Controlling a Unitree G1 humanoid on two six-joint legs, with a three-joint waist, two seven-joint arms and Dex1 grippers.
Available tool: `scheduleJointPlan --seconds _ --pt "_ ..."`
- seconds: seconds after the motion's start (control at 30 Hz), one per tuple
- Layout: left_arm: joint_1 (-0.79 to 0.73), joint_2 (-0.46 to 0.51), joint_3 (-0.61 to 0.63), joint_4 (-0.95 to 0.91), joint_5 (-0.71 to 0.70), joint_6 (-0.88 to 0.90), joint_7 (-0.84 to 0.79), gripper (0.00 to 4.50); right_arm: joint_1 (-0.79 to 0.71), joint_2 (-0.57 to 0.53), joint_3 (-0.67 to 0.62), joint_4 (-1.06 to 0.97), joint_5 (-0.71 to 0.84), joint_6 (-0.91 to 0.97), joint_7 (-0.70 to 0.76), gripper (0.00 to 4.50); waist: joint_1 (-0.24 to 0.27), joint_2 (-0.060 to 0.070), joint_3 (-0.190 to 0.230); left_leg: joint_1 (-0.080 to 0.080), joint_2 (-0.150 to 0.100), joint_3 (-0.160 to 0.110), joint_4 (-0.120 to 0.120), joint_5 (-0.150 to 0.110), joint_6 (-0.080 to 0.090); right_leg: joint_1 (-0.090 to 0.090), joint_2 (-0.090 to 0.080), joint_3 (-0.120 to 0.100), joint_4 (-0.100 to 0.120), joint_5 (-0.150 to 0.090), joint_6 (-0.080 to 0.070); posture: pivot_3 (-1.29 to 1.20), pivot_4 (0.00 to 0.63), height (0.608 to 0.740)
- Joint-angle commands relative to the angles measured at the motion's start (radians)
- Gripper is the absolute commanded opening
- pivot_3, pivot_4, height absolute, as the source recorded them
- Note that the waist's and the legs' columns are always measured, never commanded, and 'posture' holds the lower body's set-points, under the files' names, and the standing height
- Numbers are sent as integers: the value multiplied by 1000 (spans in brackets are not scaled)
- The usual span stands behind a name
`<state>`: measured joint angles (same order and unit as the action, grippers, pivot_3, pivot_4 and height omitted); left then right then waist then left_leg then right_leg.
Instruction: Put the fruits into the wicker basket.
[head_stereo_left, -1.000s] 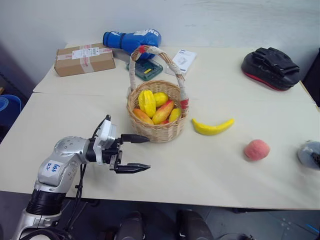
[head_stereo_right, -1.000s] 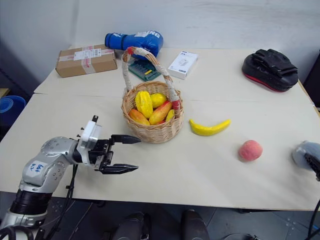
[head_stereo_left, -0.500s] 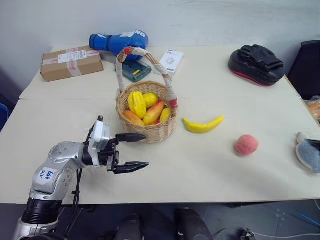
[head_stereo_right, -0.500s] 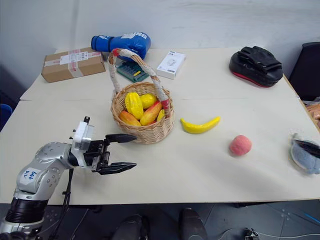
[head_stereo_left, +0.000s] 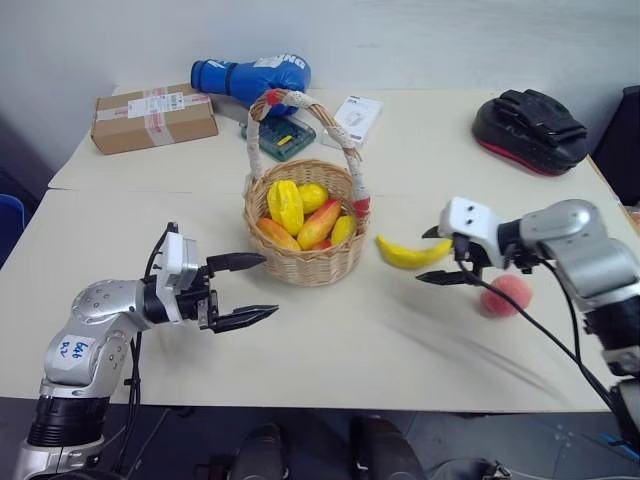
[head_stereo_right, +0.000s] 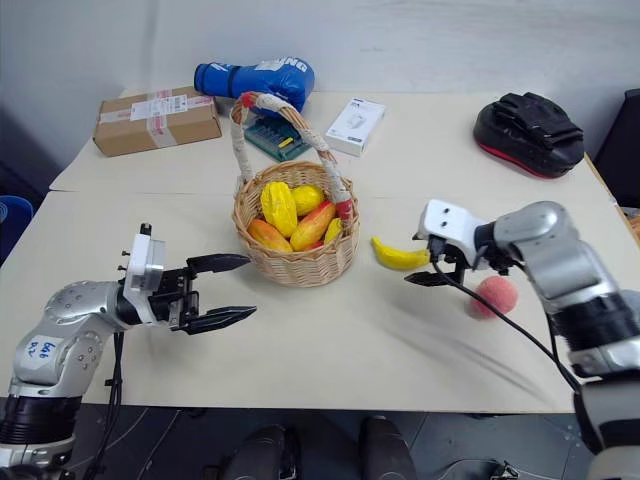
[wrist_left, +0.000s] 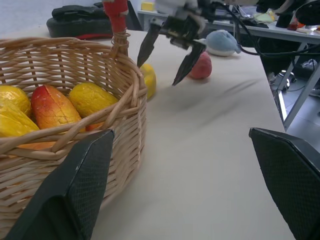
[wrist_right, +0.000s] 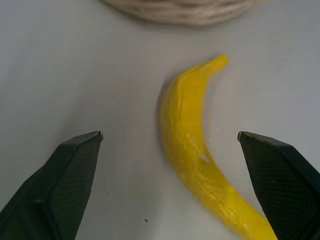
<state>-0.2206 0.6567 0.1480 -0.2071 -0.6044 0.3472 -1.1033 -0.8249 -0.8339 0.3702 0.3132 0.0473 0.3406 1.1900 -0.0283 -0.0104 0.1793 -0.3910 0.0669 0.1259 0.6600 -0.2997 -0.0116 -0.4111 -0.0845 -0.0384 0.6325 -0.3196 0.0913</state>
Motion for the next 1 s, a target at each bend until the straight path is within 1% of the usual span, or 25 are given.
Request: scheduleJointPlan --seconds 0.03,0.1,0.23,0.3,0.37,0.4,0.53,0.63,0.67,0.73,0.77,0.83,0.87,0.93,1.0 --pt "13 -13 13 -48 -28 8 25 4500 -79 59 42 134 -90 -74 5 4068 -1 0 0 -3 0 1 3 0 0 -3 1 0 6 0 0 0 150 740" --pt "24 -11 17 -53 -27 11 28 4500 -102 88 53 178 -114 -92 23 3556 -3 0 0 -3 -1 1 4 0 0 -3 2 1 6 0 0 0 150 740" --pt "35 -15 23 -54 -20 -2 34 4500 -120 120 25 221 -97 -162 75 2118 -3 0 0 1 0 1 5 0 -1 -1 3 2 8 0 0 0 150 740" --pt "39 -15 26 -61 -22 -3 40 4500 -122 92 8 179 -86 -298 125 1363 -3 0 0 1 0 1 6 1 -1 -1 3 2 10 0 0 0 150 740" --pt "47 -14 33 -72 -30 5 49 4500 -121 59 -18 102 -70 -346 152 695 -3 0 0 1 0 1 5 1 -1 -2 3 3 10 0 0 0 150 740" --pt "56 -7 38 -80 -41 23 52 4500 -113 47 -40 55 -44 -341 168 619 -2 0 0 1 0 1 5 1 -1 -3 2 3 10 0 0 0 150 740" --pt "95 27 100 -98 -83 77 72 4500 -39 -34 -108 -166 79 -276 292 619 -1 0 0 1 5 1 4 0 -1 -3 2 2 11 0 0 0 150 740" --pt "119 46 148 -89 -91 72 68 4500 41 -80 -172 -392 251 -72 341 619 0 0 0 1 5 1 4 -1 -1 -1 3 2 7 0 0 0 150 740" --pt "121 50 164 -80 -94 71 69 4500 57 -80 -187 -490 348 60 328 619 0 0 0 1 5 0 4 -1 -1 -1 2 1 7 0 0 0 150 740" --pt "118 49 183 -69 -97 68 76 4500 58 -50 -193 -625 493 260 280 619 -1 0 0 1 5 0 5 -1 0 -1 1 1 9 0 0 0 150 740" --pt "114 46 190 -67 -101 71 80 4500 50 -24 -192 -670 551 334 246 619 -4 0 0 2 5 0 5 -1 0 -1 0 2 10 0 -1 0 150 740" --pt "108 41 198 -65 -109 76 87 4500 20 72 -198 -703 631 417 152 619 -9 -1 0 3 6 -1 5 -2 2 -1 -5 1 12 -1 -2 0 150 740" --pt "107 40 202 -64 -116 81 90 4500 -11 146 -202 -694 669 477 77 619 -10 -1 0 3 6 -1 4 -3 2 -1 -5 0 12 -1 -3 0 150 740" --pt "110 40 208 -63 -123 87 95 4500 -79 327 -216 -641 698 521 -87 619 -17 -1 0 3 5 -2 4 -2 1 -1 -6 -1 14 -2 -5 0 150 740" --pt "113 40 214 -65 -124 87 101 4500 -151 490 -237 -540 646 503 -259 619 -22 -1 0 2 5 -3 4 0 -2 -3 -7 -2 17 -3 -6 0 150 740"
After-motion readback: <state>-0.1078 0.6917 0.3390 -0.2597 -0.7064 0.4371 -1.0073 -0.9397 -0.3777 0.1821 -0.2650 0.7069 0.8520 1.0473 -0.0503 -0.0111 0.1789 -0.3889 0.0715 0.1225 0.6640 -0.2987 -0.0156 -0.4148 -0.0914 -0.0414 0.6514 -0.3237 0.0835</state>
